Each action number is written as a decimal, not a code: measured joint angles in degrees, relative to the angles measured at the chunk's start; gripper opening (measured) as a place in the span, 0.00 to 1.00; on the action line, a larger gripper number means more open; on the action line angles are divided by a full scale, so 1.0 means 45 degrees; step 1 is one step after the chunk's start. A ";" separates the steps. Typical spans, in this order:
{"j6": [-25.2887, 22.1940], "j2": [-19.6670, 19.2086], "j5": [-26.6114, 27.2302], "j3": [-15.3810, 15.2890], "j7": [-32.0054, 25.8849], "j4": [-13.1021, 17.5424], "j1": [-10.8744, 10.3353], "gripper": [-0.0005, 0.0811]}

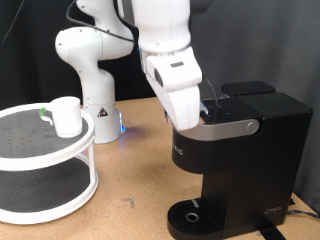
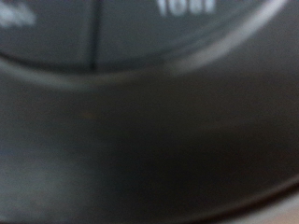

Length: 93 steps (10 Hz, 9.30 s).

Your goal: Make a cup of coffee with the keurig machine

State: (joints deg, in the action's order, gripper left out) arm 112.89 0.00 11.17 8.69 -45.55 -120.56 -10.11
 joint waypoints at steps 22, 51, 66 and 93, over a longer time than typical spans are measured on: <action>-0.1643 0.0746 0.3404 0.0760 -0.3274 -0.0157 0.0473 0.01; -0.3035 0.5988 0.5325 0.4294 -0.6994 -0.4820 0.2554 0.01; -0.4522 0.6894 0.3340 0.5815 -0.6503 -0.5209 0.4669 0.01; -0.1338 0.6607 0.1882 0.7895 -0.8398 -0.7074 0.4895 0.64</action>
State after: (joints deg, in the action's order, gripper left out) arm 106.87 29.73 19.64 44.22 -83.34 -152.39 11.91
